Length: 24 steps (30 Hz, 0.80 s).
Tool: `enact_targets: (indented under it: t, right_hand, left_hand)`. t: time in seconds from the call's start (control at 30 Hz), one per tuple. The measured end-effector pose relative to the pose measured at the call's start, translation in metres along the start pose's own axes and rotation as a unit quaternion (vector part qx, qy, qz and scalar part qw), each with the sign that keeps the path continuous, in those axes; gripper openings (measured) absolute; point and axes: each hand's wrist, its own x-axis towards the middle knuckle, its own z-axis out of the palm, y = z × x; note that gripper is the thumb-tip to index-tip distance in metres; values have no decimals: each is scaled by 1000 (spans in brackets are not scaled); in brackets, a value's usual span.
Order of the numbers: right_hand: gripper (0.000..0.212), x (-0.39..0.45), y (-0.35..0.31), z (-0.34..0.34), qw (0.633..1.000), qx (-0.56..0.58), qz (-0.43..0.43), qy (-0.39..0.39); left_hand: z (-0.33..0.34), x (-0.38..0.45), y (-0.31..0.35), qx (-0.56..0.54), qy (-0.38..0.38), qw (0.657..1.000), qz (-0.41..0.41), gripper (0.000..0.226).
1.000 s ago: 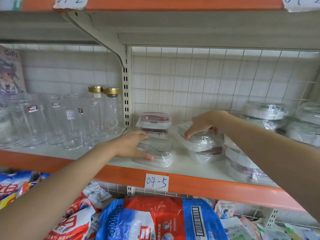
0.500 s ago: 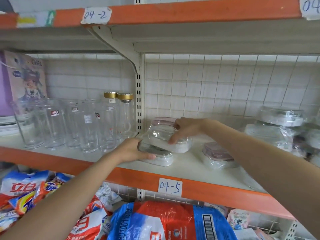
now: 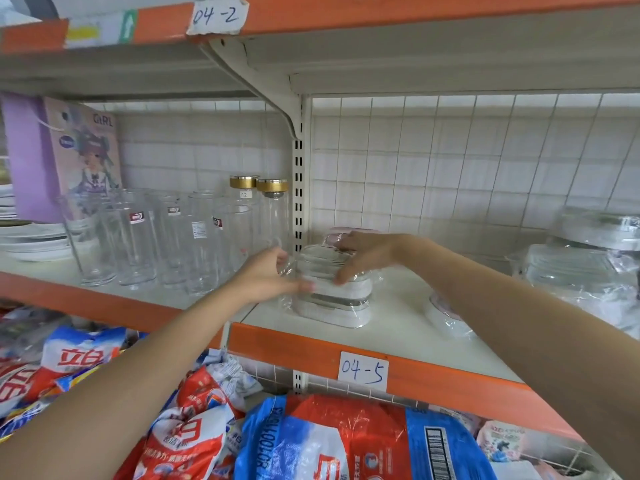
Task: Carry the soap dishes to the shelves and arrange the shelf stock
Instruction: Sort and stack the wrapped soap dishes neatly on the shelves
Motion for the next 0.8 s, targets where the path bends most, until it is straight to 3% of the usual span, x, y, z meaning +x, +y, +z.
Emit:
enact_targets:
  t: [0.27,0.47,0.67,0.8]
  right_hand:
    - [85,-29,22,-23,998,-9,43,-35]
    - [77,-65,78,-41,985,-101,133,-39]
    - [44,-117,112,-65,974,-158,161,-22]
    - [40,-150,126,-81,972,-159,173,-4]
  left_hand:
    - [7,10,47,196,19,968,157,91]
    - [46,19,97,214,9,942,257,71]
    - [100,27,152,206,-83,941,257,67]
    - [128,36,170,201,-129,950,202,85]
